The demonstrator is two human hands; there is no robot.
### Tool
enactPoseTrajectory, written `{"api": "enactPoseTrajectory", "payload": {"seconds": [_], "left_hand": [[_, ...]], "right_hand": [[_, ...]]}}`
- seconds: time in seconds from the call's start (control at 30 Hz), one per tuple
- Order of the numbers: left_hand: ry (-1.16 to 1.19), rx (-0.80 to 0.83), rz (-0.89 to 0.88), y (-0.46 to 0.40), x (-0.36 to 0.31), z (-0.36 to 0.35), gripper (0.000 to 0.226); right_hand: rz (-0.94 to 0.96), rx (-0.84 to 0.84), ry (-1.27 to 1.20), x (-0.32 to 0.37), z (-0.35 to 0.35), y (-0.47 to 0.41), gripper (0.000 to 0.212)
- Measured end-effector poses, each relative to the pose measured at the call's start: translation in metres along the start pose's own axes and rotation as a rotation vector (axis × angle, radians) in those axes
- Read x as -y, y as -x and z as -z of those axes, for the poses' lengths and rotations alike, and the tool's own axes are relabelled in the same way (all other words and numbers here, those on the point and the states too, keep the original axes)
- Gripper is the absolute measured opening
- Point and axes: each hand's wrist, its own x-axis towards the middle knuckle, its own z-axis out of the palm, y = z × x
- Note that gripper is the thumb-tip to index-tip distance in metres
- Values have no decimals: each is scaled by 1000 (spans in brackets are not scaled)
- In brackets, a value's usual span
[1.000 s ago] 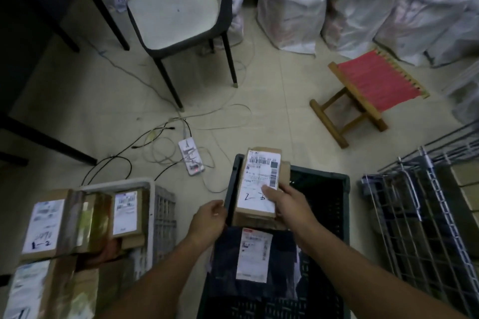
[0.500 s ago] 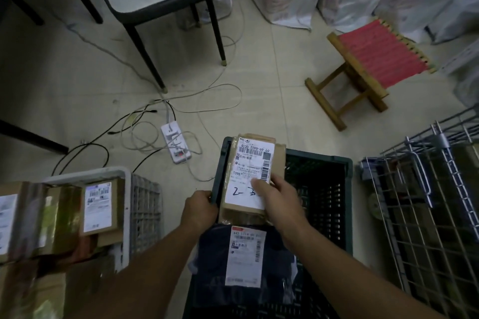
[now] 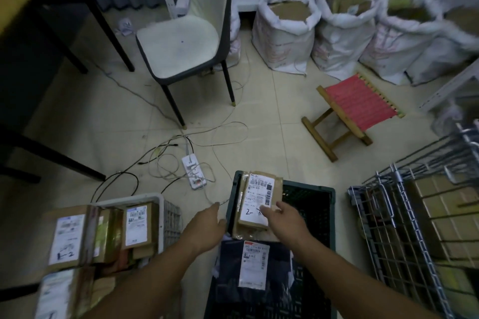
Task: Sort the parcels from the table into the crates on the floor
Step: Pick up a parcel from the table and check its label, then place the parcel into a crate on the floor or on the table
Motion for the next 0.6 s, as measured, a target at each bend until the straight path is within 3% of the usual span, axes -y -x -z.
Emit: {"api": "enactPoseTrajectory", "payload": {"seconds": [0.23,0.33,0.43,0.6], "left_hand": [[-298,6,-162,147,-61,89,70],[-396,-47,-187,213,-76,120,72],[-417,-124,-185,281,-82,151,71],[-401,-188,-78,387,-71,191,73]], "right_hand": [[224,89,636,70,42,129,67],[332,111,823,99,50,183,54],[444,84,964,126,47,231,40],[623,99,1180,181,22,333,61]]}}
